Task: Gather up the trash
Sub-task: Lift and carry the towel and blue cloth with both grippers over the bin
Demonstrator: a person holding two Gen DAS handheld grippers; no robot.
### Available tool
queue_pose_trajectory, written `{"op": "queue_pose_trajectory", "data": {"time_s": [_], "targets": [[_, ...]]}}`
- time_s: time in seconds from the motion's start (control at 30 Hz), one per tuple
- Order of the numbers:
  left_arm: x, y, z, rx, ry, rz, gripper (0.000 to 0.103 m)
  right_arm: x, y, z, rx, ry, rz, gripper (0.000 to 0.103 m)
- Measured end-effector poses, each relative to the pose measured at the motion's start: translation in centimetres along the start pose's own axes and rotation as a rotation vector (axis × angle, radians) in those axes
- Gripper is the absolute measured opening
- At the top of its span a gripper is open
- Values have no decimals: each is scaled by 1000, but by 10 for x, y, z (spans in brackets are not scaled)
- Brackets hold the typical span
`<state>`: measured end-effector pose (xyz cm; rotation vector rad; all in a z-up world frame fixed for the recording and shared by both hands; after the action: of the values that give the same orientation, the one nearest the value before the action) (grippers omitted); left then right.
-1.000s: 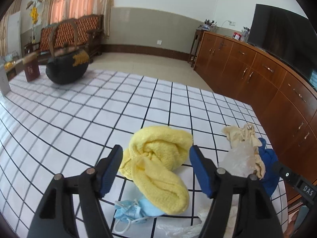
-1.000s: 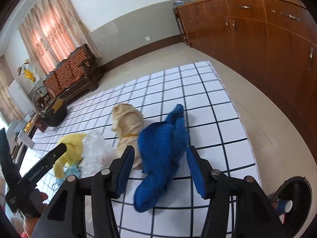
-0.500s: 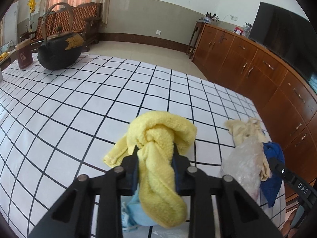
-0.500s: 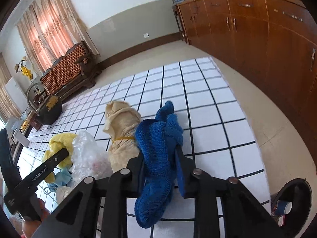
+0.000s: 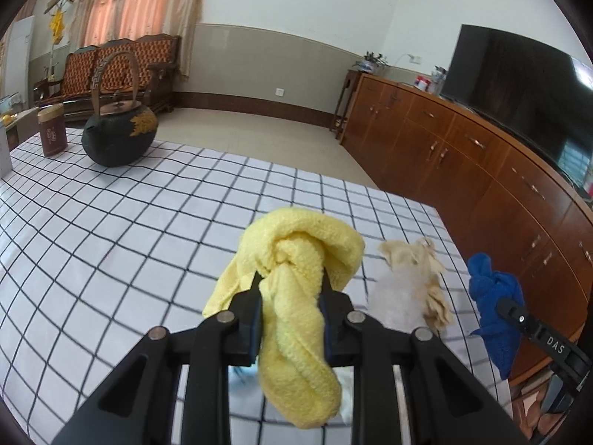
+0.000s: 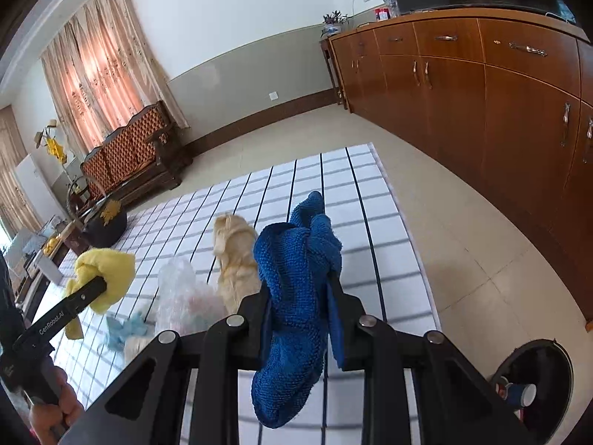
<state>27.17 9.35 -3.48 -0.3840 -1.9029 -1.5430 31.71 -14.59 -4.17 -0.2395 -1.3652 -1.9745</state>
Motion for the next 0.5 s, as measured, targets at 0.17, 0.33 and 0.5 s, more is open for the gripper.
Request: {"op": "queue_pose_trajectory", "data": {"time_s": [0.17, 0.33, 0.5], "targets": [[15, -16, -11, -36, -8, 7, 26, 23, -16, -1, 33, -3, 19, 27], [36, -29, -22, -65, -26, 4, 26, 46, -30, -9, 34, 5, 28, 27], [53, -44, -37, -86, -42, 12, 26, 73, -43, -19, 32, 30, 33, 27]]}}
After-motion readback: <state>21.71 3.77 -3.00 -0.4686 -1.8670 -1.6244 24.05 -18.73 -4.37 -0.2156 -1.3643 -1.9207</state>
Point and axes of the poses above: each gripper's, at about its wrist camera, not at the fingertips, and x roughly against the way its jaws point, z to its left, y to its top, the point moved 3 cm from there along -x, roughly the way its jaws point, and after that the axes turned 14 degrees about y, right-handed, at the moved point
